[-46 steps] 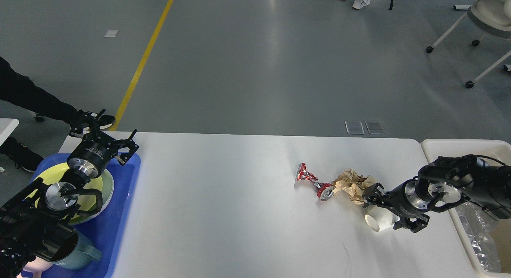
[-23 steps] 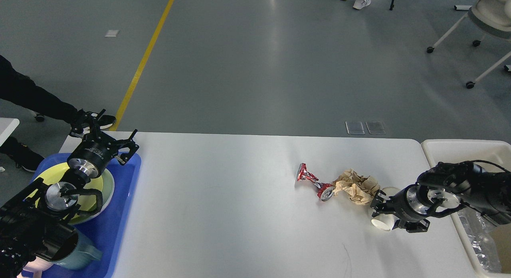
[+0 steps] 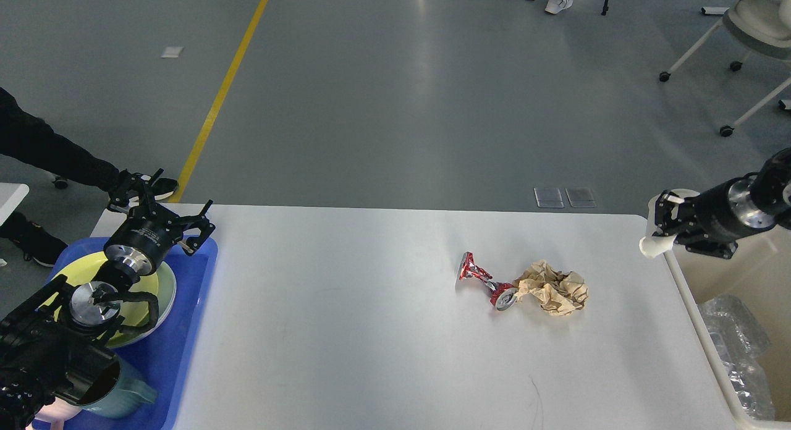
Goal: Tidy desktop
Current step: 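Lift the white paper cup and drop it into the white bin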
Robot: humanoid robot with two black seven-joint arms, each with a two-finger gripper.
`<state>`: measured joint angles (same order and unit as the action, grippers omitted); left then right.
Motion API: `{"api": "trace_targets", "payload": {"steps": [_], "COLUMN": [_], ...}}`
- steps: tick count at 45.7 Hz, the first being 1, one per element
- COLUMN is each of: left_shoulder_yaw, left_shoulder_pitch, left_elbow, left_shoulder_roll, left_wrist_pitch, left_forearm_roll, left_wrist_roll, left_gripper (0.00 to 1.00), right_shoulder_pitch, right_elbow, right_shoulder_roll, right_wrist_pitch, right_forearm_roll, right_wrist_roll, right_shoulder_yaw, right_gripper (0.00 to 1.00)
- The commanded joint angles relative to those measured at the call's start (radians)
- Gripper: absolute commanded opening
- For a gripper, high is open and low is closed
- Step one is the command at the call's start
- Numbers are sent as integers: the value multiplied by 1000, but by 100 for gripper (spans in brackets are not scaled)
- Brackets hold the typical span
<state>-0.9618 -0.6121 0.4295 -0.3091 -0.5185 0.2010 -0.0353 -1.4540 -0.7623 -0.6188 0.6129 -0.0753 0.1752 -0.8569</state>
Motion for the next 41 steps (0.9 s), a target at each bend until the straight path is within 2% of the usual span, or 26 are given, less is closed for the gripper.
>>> {"api": "trace_targets", "payload": {"steps": [1, 4, 11, 19, 26, 29, 32, 41], "left_shoulder_yaw": [0, 0, 0, 0, 0, 0, 0, 0], "left_shoulder_pitch": [0, 0, 0, 0, 0, 0, 0, 0], "left_elbow": [0, 0, 0, 0, 0, 0, 0, 0], "left_shoulder_roll": [1, 1, -1, -1, -1, 1, 1, 1], "left_wrist_pitch": [0, 0, 0, 0, 0, 0, 0, 0], "left_forearm_roll": [0, 0, 0, 0, 0, 0, 0, 0], "left_wrist_roll": [0, 0, 0, 0, 0, 0, 0, 0], "left_gripper": [96, 96, 96, 96, 96, 96, 96, 96], "right_shoulder_pitch": [-158, -256, -403, -551, -543, -501, -419, -96], "right_elbow": [-34, -83, -161, -210, -200, -187, -164, -65], "right_shoulder_roll": [-56, -88, -137, -194, -199, -197, -196, -194], "right_wrist_pitch": [154, 252, 340, 347, 347, 302, 211, -186], "right_forearm_roll": [-1, -3, -4, -3, 0, 11, 11, 5], "right_wrist_roll": [-5, -10, -10, -8, -3, -2, -2, -2], "right_shoulder_yaw": [13, 25, 70, 125, 122, 108, 99, 94], "right_gripper": [0, 0, 0, 0, 0, 0, 0, 0]}}
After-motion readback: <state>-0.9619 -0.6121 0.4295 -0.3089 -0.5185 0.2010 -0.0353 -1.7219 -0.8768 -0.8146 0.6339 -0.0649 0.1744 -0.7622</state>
